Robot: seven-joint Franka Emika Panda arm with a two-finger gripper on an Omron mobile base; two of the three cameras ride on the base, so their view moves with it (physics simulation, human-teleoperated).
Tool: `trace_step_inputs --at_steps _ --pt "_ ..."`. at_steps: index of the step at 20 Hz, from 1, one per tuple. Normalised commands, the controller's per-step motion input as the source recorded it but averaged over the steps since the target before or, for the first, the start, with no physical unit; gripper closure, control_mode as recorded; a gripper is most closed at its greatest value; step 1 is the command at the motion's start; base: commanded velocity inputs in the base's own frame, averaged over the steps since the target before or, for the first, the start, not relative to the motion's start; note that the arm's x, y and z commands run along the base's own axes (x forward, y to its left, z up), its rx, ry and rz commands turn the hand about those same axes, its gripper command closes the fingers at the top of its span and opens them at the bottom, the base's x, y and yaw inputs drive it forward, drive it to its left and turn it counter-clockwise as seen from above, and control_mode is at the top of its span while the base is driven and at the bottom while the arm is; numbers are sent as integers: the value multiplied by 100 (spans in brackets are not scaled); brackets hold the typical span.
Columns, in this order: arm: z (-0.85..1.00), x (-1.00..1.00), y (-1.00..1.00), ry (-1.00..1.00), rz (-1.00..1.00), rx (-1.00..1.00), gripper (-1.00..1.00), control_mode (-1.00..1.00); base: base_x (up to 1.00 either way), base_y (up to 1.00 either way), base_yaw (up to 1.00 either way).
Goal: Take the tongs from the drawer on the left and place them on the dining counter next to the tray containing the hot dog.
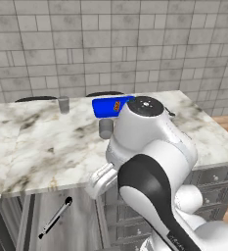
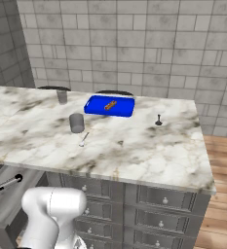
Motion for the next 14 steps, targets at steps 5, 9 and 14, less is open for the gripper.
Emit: trace_step_inputs --at_steps 5,9,14 --pt "-8 0 0 11 -22 12 -100 -100 0 0 0" --pt "-8 9 0 1 0 0 -100 -100 0 0 0" --pt "-28 6 2 0 0 0 -100 -100 0 0 0"
